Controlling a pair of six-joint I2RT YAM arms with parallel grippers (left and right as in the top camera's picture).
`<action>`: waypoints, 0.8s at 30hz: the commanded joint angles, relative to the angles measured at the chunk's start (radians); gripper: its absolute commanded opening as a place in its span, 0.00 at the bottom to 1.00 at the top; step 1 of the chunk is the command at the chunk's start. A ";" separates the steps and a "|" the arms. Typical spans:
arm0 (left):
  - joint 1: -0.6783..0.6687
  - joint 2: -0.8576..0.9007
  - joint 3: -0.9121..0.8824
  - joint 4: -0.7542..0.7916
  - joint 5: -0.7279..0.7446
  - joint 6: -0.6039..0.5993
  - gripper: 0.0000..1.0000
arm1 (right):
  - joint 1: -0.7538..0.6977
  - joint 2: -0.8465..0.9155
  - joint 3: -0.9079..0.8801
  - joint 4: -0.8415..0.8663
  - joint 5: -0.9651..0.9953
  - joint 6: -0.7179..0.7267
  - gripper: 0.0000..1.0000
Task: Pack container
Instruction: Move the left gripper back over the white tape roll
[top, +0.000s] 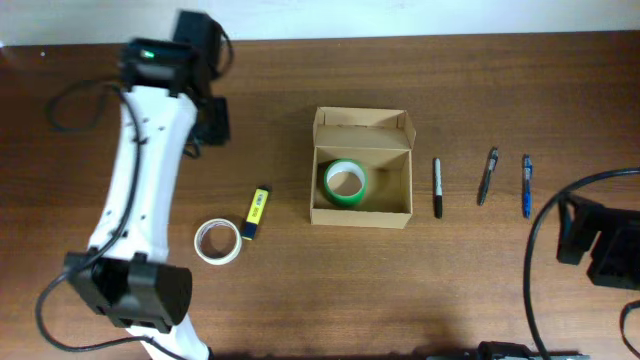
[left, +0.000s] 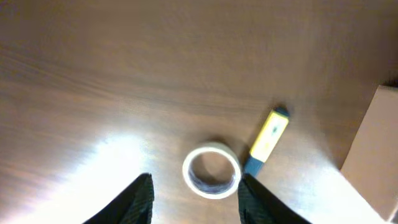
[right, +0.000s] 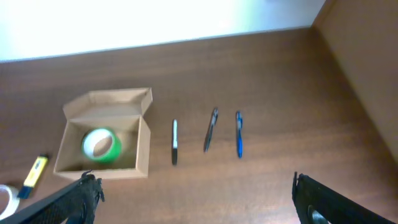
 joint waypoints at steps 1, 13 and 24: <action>-0.035 -0.007 -0.163 0.073 0.111 -0.020 0.43 | 0.011 0.000 0.069 0.009 0.040 0.009 0.99; -0.256 -0.132 -0.507 0.074 0.238 -0.063 0.42 | 0.011 0.048 0.114 -0.010 0.049 0.013 0.99; -0.309 -0.393 -0.720 0.123 0.237 -0.187 0.43 | 0.058 0.050 0.114 -0.019 0.050 0.012 0.99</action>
